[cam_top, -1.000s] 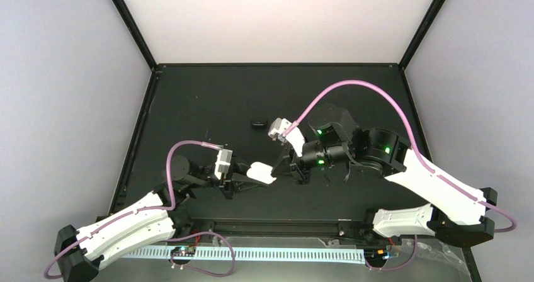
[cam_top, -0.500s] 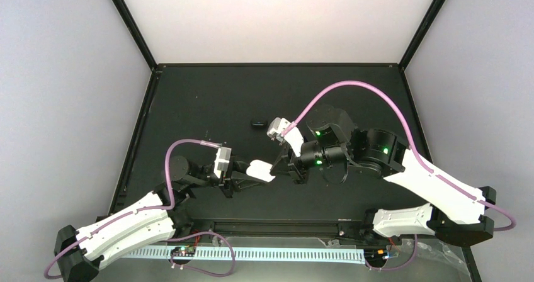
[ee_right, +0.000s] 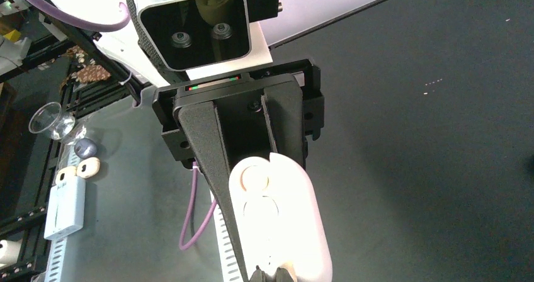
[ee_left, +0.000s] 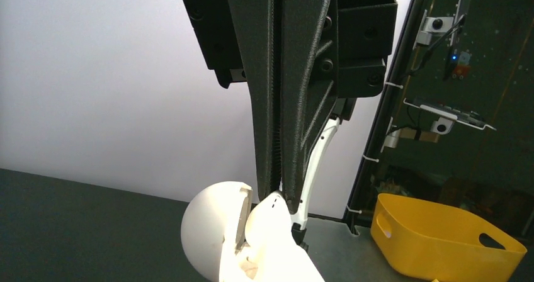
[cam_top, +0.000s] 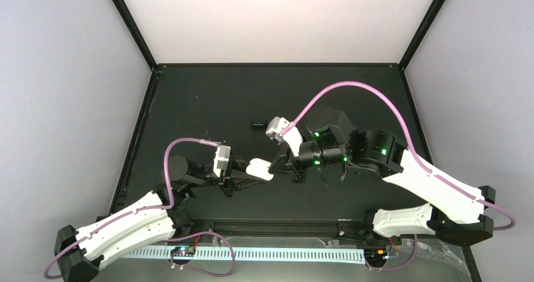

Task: Insert the wireless bluetooth earbuds into the charging case
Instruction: Place the earbud in the charging case.

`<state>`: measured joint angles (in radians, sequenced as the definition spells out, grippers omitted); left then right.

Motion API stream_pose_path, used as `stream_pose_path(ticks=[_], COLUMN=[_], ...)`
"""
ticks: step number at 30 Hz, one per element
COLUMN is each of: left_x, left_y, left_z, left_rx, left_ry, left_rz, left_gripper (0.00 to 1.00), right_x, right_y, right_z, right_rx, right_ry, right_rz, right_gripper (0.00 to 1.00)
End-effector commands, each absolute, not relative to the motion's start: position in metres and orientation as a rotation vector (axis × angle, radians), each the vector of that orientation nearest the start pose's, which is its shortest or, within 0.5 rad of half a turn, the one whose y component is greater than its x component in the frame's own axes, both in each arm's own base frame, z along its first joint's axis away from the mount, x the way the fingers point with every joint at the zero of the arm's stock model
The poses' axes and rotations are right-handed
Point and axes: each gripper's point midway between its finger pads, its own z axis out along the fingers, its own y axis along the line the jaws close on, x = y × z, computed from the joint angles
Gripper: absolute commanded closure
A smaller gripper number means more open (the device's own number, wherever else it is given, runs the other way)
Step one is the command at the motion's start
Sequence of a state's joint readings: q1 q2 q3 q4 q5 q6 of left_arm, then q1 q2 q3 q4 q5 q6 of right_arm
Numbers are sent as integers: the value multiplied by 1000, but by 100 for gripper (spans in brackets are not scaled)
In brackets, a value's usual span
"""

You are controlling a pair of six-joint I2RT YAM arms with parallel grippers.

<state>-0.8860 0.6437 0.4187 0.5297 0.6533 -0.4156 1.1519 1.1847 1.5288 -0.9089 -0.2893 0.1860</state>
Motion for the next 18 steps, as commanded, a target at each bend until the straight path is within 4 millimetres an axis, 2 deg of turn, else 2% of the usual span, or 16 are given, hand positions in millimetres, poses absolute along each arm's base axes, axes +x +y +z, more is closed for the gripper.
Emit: stream_pose_path(ticks=[1,13,18], left_x=[81,83,83], left_y=[-264,-265,-265], left_z=[370,369,368], left_rx=[903,891,891], left_ry=[1086,1094,1100], left_rz=[-1495,-1492,-1496], left_gripper=[98,98,98], right_x=[91,83,83], right_y=[326,328,327], right_z=[367,363,363], right_rx=[-1231,-1266,-1266], right_ry=[1953,1960,1964], right_rz=[1037,1049,1049], right_gripper=[99,99,90])
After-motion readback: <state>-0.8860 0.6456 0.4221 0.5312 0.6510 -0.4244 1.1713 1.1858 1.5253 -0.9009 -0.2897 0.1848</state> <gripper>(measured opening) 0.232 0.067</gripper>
